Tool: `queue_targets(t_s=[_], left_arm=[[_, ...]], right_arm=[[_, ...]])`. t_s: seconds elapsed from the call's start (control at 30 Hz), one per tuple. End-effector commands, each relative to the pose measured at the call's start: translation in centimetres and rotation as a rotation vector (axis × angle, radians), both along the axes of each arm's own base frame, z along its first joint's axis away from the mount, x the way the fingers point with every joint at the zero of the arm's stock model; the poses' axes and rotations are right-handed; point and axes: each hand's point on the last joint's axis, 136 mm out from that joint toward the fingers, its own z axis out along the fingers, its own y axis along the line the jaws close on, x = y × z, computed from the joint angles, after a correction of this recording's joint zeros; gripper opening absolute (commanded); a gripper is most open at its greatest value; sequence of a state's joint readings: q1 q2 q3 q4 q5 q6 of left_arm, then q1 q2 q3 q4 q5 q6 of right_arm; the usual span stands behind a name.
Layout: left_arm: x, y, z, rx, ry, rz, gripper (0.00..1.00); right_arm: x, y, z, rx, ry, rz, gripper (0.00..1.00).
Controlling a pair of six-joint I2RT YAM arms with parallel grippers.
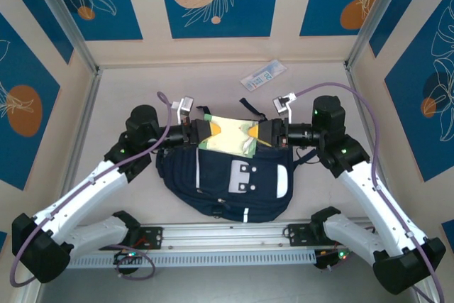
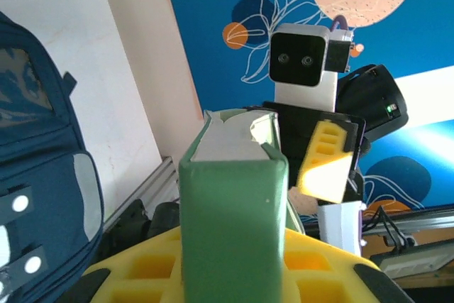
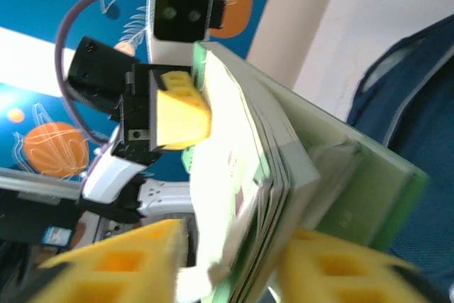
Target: Pack books, pencil case, and school supplies into a backpack
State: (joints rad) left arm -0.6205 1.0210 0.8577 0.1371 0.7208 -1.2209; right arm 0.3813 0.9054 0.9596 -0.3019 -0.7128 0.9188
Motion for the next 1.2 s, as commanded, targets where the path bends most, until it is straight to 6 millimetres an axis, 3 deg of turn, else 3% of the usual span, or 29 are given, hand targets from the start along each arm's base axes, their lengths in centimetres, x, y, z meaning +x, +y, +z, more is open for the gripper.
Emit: queue_targets(t_s=[0.0,0.07,0.3,0.43,0.67,0.8,0.87,1.0,1.07,1.17], left_arm=[[-1.1,-0.1,3.9,-0.050,-0.130,-0.049,0.00],[-1.1,-0.1,4.5,-0.044,-0.151,-0.049,0.00],[-1.0,-0.4,5.4,-0.077,-0.163,-0.057,0.00],[-1.1,-0.3,5.4,-0.078,-0.160,-0.060,0.00],[-1.3,0.2,4.5,-0.062,-0.149,-0.035,0.00],[-1.3,0.4,4.3,-0.059,-0.144,-0.020,0.00],[-1.3,0.6,4.2,-0.056,-0.146,-0.013,0.00],[-1.4,1.0,3.9,-0.026,-0.149,0.005,0.00],[-1.1,1.9,3.0,0.040,-0.156,0.058,0.00],[-0.1,5.0,0.8,0.207,-0.173,0.213,0.00]], right_arm=[[0.1,-1.6,-0.6,-0.101,-0.017,-0.094,0.77],[0.0,-1.9,-0.9,-0.135,-0.011,-0.106,1.00],[-0.3,-0.6,-1.6,-0.098,0.080,-0.016,0.99],[-0.4,0.3,-0.6,-0.016,0.074,0.035,0.97],[-1.7,1.4,0.0,0.059,0.074,0.137,0.61],[-2.3,1.3,-0.7,0.048,0.081,0.147,0.22],[-2.3,1.1,-1.2,0.029,0.081,0.132,0.10],[-1.8,0.4,-1.4,-0.018,0.044,0.045,0.13],[-1.0,-0.5,-1.6,-0.088,0.010,-0.038,0.44],[-0.2,-1.4,-2.0,-0.186,-0.046,-0.094,0.48]])
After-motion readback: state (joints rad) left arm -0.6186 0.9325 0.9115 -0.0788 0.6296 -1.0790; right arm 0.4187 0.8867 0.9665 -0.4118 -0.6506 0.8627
